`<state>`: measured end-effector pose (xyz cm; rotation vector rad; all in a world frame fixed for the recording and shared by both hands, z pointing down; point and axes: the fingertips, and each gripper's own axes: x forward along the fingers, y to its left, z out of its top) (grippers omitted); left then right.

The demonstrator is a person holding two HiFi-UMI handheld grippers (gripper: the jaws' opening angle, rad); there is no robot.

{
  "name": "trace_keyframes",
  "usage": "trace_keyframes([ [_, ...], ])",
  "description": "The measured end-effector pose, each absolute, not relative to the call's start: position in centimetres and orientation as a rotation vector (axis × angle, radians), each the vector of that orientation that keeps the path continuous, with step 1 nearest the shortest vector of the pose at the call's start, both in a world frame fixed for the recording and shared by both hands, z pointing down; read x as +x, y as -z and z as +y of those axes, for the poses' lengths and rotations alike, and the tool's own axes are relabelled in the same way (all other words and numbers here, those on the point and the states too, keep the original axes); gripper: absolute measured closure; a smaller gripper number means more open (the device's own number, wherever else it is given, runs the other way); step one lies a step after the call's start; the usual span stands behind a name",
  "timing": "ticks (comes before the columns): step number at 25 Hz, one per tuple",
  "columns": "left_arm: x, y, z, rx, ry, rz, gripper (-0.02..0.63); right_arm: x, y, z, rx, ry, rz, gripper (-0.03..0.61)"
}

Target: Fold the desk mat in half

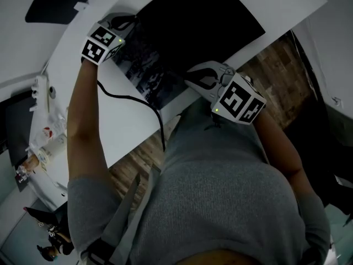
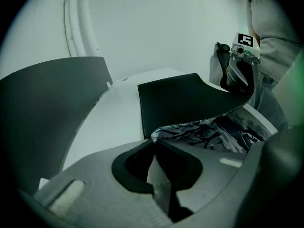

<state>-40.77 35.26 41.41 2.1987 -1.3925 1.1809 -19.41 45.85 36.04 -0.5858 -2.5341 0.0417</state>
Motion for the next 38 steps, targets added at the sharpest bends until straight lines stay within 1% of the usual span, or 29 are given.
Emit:
trace_keyframes([
  [5, -41.1, -41.3, 36.3, 2.143, -1.259, -1.424, 0.586, -19.6, -35.6, 46.6, -0.658, -0.073, -2.546, 0.548],
  [10, -41.1, -40.8, 36.9, 2.187, -1.288, -1.455, 0.584, -19.3, -36.7, 47.7, -0.662, -0.008, -2.503, 0.548],
  [22, -41.9, -41.0, 40.6, 2.297, -1.281, -1.391, 0.585, -20.3, -37.2, 51.3, -0.526, -0.009, -2.490, 0.548],
  [38, -43.5, -40.9, 45.2, 2.314, -1.286, -1.428, 0.581, -21.7, -37.5, 55.5, -0.523, -0.011, -2.480, 0.548],
])
